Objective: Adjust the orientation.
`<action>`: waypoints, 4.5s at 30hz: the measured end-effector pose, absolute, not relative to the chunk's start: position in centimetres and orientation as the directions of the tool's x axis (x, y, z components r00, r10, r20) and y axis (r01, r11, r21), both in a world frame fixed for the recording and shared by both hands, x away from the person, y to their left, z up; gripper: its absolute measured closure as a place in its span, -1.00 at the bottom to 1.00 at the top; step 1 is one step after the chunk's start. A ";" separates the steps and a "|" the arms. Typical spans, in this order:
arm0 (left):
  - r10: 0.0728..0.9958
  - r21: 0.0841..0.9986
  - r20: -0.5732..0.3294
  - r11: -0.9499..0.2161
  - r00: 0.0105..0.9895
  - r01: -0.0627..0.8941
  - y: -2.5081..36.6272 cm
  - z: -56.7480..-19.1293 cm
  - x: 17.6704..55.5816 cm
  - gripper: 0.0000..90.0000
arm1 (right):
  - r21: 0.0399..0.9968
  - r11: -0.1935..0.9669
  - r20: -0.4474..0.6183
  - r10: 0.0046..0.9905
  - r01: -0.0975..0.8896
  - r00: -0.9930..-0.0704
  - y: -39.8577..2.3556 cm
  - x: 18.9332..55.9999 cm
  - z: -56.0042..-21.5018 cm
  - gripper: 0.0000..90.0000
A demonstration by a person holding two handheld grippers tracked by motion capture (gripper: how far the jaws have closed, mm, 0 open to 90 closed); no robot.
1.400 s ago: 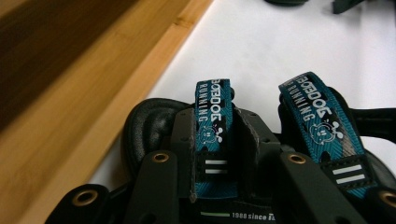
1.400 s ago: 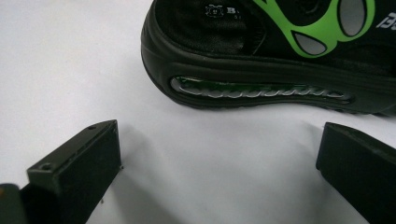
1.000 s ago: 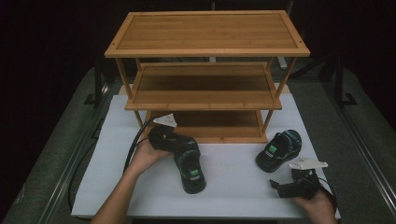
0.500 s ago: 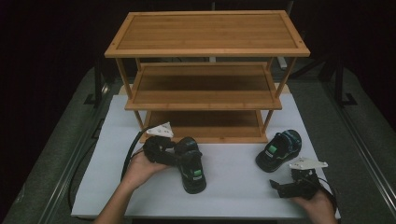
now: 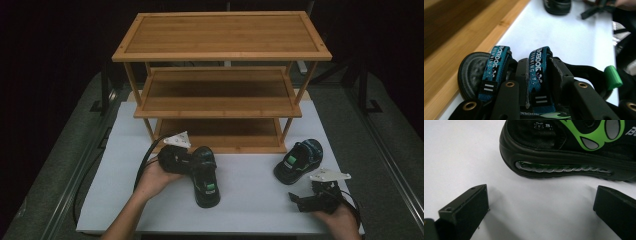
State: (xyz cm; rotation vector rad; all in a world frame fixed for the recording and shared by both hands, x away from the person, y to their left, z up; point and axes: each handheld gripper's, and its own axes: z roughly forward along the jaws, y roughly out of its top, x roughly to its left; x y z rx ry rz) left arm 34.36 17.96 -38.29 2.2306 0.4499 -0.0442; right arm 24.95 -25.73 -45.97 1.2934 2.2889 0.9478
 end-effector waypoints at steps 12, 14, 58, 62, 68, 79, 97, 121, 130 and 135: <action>0.248 0.745 -0.214 -0.584 0.945 0.322 17.3 -38.7 34.9 0.55 | 0.696 0.361 0.026 0.851 0.620 -0.525 -25.7 24.9 -46.0 -1.00; 0.249 0.745 -0.213 -0.584 0.945 0.322 17.4 -38.8 34.9 0.54 | 0.696 0.361 0.026 0.851 0.620 -0.525 -25.7 24.9 -46.0 -1.00; 0.680 0.681 0.010 -0.542 0.733 0.493 29.2 -42.8 27.3 -1.00 | 0.694 0.363 0.025 0.851 0.622 -0.524 -25.7 25.0 -45.9 -1.00; 0.689 0.682 0.007 -0.533 0.725 0.500 30.1 -43.8 26.7 -1.00 | 0.693 0.369 0.017 0.850 0.620 -0.526 -25.7 25.0 -45.8 -1.00; 0.698 0.696 0.008 -0.518 0.716 0.497 31.0 -45.2 26.0 -1.00 | 0.705 0.348 0.013 0.864 0.618 -0.503 -26.7 24.3 -44.9 -1.00; 0.698 0.695 0.013 -0.521 0.716 0.495 30.9 -45.3 26.0 -1.00 | 0.735 0.296 0.057 0.870 0.610 -0.491 -28.7 23.7 -41.6 -0.70; 0.698 0.696 0.011 -0.520 0.716 0.496 30.9 -45.3 26.0 -1.00 | 0.801 0.231 0.051 0.893 0.552 -0.448 -29.3 27.9 -37.8 -0.14; 0.700 0.697 0.006 -0.516 0.715 0.499 30.9 -45.3 26.1 -1.00 | 0.638 0.311 0.134 0.856 0.704 -0.500 -28.1 34.5 -38.0 0.39; 0.699 0.696 0.005 -0.516 0.715 0.499 31.0 -45.3 26.1 -1.00 | 0.622 0.308 0.144 0.858 0.719 -0.493 -27.9 34.7 -38.1 0.48; 0.700 0.696 0.004 -0.515 0.715 0.501 31.0 -45.3 26.1 -1.00 | 0.627 0.304 0.150 0.856 0.717 -0.495 -28.3 34.6 -37.8 0.49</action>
